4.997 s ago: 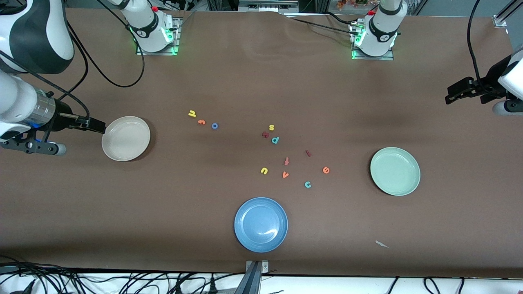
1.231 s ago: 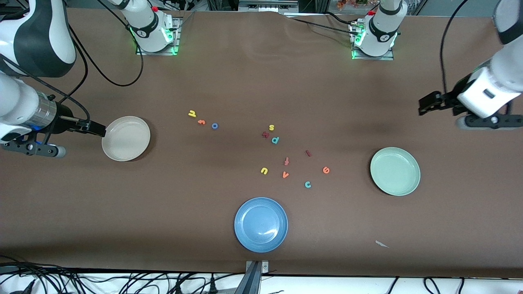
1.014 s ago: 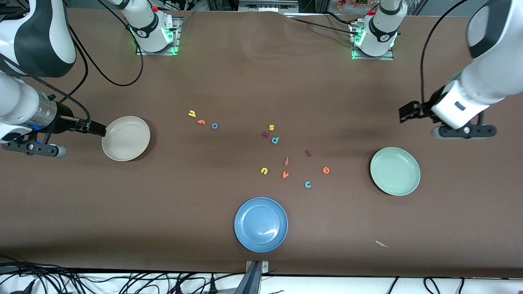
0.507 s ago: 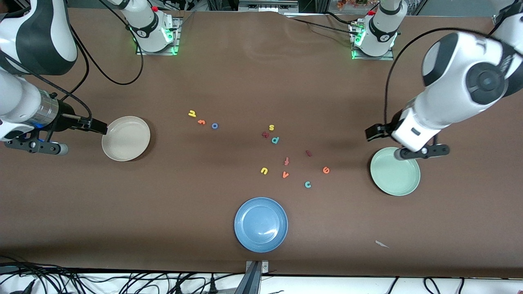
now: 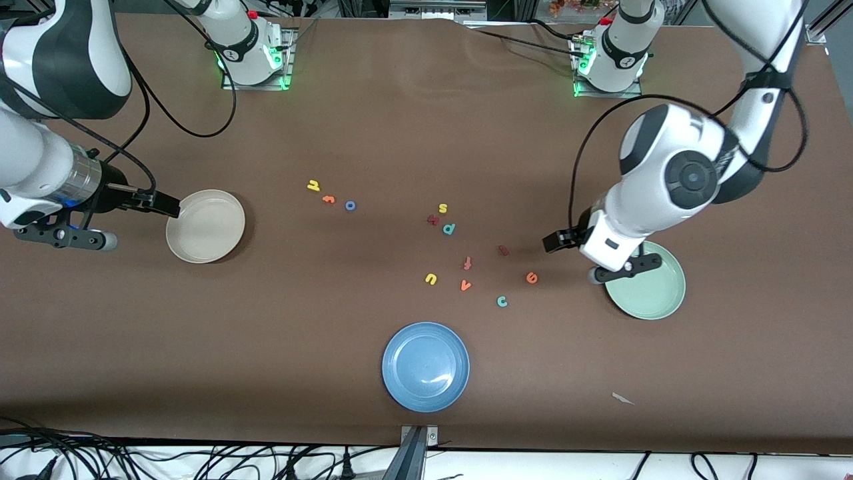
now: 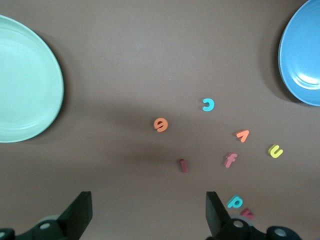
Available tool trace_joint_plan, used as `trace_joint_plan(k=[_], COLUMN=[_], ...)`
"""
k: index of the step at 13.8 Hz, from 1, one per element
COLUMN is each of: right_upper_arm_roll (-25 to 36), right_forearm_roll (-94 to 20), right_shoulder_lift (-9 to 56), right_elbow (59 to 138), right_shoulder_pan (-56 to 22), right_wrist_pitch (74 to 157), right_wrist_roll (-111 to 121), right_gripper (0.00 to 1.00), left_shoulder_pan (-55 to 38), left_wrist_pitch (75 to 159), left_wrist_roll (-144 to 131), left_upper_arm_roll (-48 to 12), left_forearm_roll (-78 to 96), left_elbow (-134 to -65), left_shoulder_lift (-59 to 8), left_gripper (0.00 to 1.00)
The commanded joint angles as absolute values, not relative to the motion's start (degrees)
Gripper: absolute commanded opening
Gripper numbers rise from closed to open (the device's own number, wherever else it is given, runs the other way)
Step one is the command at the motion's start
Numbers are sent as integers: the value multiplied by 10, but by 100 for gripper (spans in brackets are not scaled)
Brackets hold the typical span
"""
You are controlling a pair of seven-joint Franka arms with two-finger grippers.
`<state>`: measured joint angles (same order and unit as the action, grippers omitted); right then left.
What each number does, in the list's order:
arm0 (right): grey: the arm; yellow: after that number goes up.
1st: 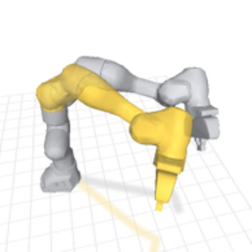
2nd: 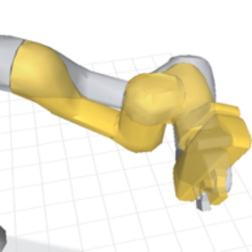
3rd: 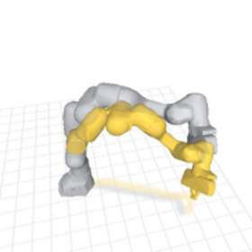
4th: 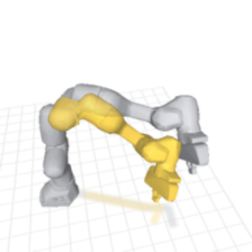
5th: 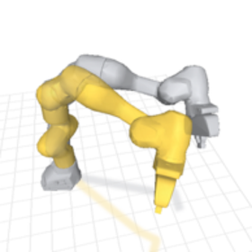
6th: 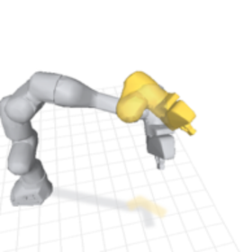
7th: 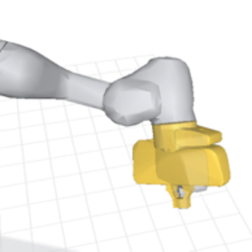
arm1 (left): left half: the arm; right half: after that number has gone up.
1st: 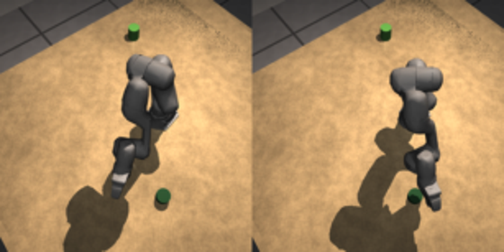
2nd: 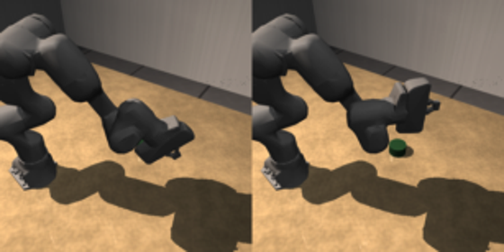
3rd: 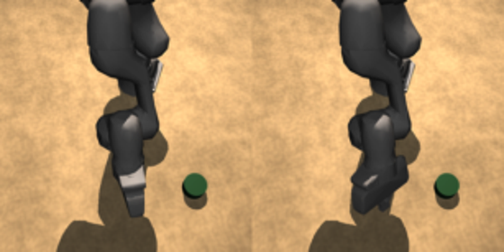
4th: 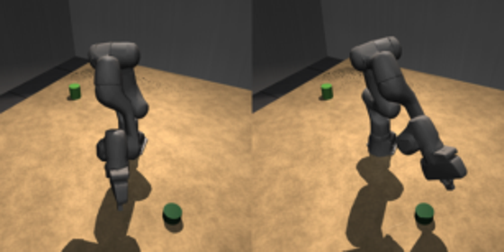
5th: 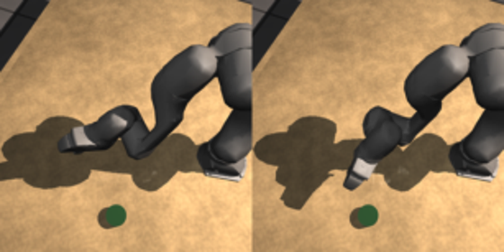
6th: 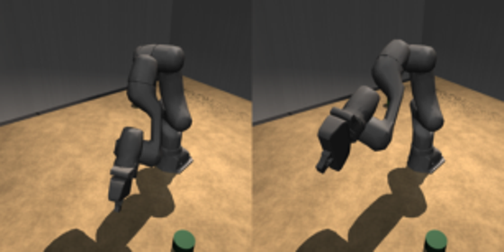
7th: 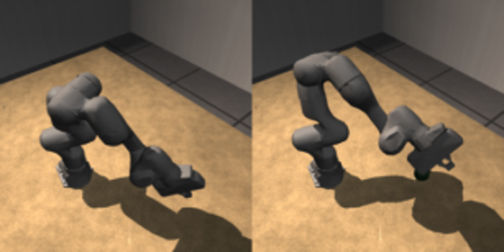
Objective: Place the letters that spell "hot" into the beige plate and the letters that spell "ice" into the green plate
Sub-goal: 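Reach the left gripper to the pink i while the right gripper reaches the orange t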
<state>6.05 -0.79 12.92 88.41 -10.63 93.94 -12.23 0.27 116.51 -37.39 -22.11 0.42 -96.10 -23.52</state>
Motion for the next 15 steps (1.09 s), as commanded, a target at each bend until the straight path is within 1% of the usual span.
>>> trace_joint_plan(k=[1, 3, 4, 7, 10, 12, 13, 15], right_upper_arm_roll=[34, -1, -18, -69, -106, -128, -134, -134], right_forearm_roll=[-32, -39, -39, -39, -38, -29, -27, -19], right_shoulder_lift=[116, 124, 125, 124, 127, 145, 156, 170], right_elbow=[906, 914, 926, 1015, 1091, 1134, 1149, 1171], right_shoulder_pan=[-105, -107, -107, -107, -108, -109, -112, -128], right_wrist_pitch=[956, 956, 969, 1056, 1148, 1218, 1253, 1284], right_wrist_roll=[-151, -187, -196, -237, -248, -246, -245, -239], right_gripper=[99, 99, 99, 99, 99, 99, 99, 99], left_shoulder_pan=[-6, -17, -25, -54, -63, -75, -77, -82], left_wrist_pitch=[1220, 1250, 1256, 1309, 1317, 1324, 1324, 1325], left_wrist_roll=[-410, -441, -467, -574, -611, -621, -623, -648], left_upper_arm_roll=[-223, -222, -223, -223, -224, -221, -221, -221], left_forearm_roll=[-11, -18, -46, -119, -137, -137, -141, -162], left_elbow=[-985, -994, -994, -993, -987, -986, -985, -984], left_shoulder_lift=[-250, -269, -281, -333, -366, -382, -388, -401], left_gripper=[100, 100, 100, 100, 100, 100, 100, 100])
